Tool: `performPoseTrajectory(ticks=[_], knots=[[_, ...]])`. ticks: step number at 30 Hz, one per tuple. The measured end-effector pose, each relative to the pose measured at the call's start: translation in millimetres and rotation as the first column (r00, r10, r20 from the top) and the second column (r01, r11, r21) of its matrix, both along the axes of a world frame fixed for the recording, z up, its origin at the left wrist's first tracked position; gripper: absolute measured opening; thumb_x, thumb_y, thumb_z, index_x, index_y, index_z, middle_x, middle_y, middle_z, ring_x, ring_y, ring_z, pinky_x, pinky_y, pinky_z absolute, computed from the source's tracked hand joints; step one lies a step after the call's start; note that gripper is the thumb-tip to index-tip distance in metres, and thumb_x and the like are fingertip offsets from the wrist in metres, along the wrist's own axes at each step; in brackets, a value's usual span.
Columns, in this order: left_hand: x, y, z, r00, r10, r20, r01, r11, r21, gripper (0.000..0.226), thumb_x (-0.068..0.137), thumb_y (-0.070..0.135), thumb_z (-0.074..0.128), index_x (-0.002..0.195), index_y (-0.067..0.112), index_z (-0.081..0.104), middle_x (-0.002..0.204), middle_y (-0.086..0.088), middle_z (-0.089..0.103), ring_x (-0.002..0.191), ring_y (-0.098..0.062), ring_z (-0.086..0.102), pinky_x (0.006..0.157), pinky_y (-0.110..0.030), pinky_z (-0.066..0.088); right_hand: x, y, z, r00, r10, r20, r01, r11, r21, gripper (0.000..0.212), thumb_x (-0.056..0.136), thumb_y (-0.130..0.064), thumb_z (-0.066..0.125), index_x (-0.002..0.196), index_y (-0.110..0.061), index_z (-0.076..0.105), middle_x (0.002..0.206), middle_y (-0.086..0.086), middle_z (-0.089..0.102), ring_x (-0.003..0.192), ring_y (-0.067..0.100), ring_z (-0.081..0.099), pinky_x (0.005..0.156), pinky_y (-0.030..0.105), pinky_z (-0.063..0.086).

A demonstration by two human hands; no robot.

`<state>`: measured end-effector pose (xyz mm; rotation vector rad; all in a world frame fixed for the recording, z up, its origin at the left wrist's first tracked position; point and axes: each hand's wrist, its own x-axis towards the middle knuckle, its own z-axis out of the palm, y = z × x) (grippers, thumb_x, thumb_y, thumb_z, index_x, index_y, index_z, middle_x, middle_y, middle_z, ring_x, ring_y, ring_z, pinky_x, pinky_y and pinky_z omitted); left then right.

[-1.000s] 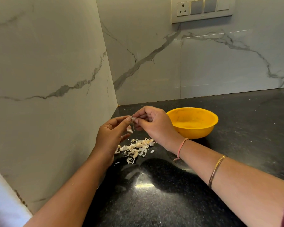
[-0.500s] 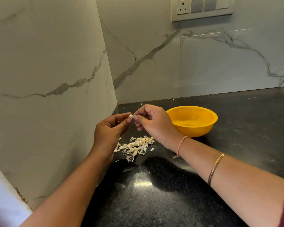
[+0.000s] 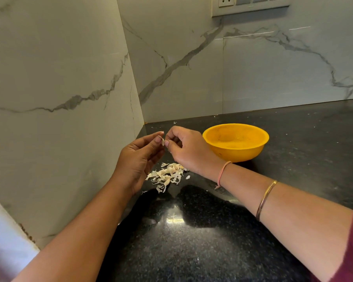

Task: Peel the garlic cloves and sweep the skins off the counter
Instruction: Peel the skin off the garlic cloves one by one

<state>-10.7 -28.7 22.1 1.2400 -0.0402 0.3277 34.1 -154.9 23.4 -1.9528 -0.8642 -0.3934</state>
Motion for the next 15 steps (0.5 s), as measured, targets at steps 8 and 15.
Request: performPoseTrajectory(ticks=[8, 15], knots=[[-0.4, -0.3, -1.2, 1.000, 0.003, -0.017, -0.002, 0.998, 0.067, 0.015, 0.083, 0.001, 0.058, 0.094, 0.008, 0.064, 0.067, 0.003, 0.070, 0.063, -0.004, 0.065, 0.065, -0.015, 0.054, 5.0, 0.1, -0.5, 0.972, -0.138, 0.189, 0.137, 0.990, 0.022, 0.008, 0.090, -0.006, 0.052, 0.085, -0.007, 0.057, 0.075, -0.002, 0.051, 0.063, 0.000, 0.041, 0.052, 0.008, 0.030], [0.9, 0.8, -2.1, 0.999, 0.045, 0.024, -0.046, 0.996, 0.073, 0.018, 0.085, -0.003, 0.056, 0.096, 0.009, 0.064, 0.074, 0.003, 0.072, 0.073, -0.005, 0.067, 0.074, -0.018, 0.056, 7.5, -2.8, 1.6, 0.981, -0.181, 0.075, 0.173, 0.980, 0.097, 0.013, 0.092, -0.010, 0.052, 0.088, -0.004, 0.063, 0.074, 0.002, 0.059, 0.069, 0.019, 0.061, 0.056, 0.020, 0.044]])
